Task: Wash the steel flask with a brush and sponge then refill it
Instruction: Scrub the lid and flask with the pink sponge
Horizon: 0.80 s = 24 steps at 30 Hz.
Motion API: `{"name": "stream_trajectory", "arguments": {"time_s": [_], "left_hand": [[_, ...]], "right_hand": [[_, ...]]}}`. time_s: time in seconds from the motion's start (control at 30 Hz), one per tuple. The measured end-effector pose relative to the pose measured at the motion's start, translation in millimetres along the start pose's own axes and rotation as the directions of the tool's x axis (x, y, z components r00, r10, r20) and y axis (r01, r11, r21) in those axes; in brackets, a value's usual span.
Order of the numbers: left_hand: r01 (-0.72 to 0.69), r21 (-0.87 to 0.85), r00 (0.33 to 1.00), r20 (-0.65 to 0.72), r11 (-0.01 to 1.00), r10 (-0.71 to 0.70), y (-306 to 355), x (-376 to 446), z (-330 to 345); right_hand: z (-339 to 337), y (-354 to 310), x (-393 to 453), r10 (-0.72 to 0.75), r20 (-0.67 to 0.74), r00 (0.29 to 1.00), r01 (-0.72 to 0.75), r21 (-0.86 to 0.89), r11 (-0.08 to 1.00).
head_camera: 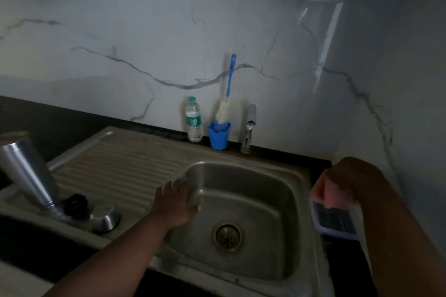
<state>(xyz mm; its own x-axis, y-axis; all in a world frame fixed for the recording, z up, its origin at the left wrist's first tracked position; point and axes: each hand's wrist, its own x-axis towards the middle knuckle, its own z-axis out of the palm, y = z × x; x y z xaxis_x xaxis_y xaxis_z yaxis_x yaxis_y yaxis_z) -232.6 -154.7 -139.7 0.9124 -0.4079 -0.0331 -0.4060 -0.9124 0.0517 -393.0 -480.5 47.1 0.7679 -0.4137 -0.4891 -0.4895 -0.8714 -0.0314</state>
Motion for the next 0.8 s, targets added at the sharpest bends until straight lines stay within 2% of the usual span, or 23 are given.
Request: {"name": "stream_trajectory", "arguments": {"time_s": [0.03,0.1,0.2,0.3,0.37,0.43,0.53,0.6,0.7,0.73,0.8], "left_hand": [[0.029,0.008,0.999,-0.014,1.000,-0.028,-8.8,-3.7,-3.9],[0.090,0.033,0.995,-0.042,0.995,-0.088,-27.1,-14.3,-11.4],[0.179,0.032,0.982,-0.073,0.983,-0.176,-63.9,-29.2,-14.7],[0.259,-0.022,0.959,-0.109,0.966,-0.260,-100.2,-44.6,-15.9],[0.287,-0.024,0.947,-0.146,0.958,-0.287,-118.6,-52.4,-16.0],[0.326,-0.032,0.937,-0.122,0.945,-0.328,-136.7,-55.9,-10.5],[0.361,-0.077,0.932,0.015,0.929,-0.361,-162.1,-57.2,1.1],[0.334,-0.147,0.942,0.044,0.931,-0.331,-174.1,-57.2,7.6],[0.214,-0.302,0.971,-0.037,0.929,-0.236,-188.7,-52.3,9.2],[0.166,-0.418,0.975,-0.068,0.893,-0.213,-192.2,-48.8,7.8],[0.040,-0.685,0.971,-0.144,0.728,-0.189,-191.5,-39.6,-5.2]], "right_hand": [[-6.9,-8.8,1.6,-0.035,0.055,0.998,0.037,-0.042,0.998],[-13.6,-39.3,-4.0,-0.060,0.089,0.994,0.058,0.033,0.998],[-4.9,-91.6,-14.8,-0.156,-0.054,0.986,0.160,0.085,0.984],[25.0,-132.3,-12.8,-0.167,-0.256,0.952,0.246,0.313,0.917],[44.2,-160.7,-7.2,-0.198,-0.376,0.905,0.317,0.288,0.903],[59.5,-190.4,1.9,-0.262,-0.379,0.888,0.383,0.290,0.877],[72.6,-231.4,9.1,-0.307,-0.311,0.899,0.431,0.512,0.743],[80.1,-254.7,11.4,-0.333,-0.285,0.899,0.438,0.582,0.685],[93.4,-291.5,19.5,-0.325,-0.273,0.906,0.424,0.588,0.689],[97.1,-304.0,20.8,-0.314,-0.283,0.906,0.423,0.590,0.688],[101.2,-325.1,20.3,-0.279,-0.345,0.896,0.441,0.618,0.651]]}}
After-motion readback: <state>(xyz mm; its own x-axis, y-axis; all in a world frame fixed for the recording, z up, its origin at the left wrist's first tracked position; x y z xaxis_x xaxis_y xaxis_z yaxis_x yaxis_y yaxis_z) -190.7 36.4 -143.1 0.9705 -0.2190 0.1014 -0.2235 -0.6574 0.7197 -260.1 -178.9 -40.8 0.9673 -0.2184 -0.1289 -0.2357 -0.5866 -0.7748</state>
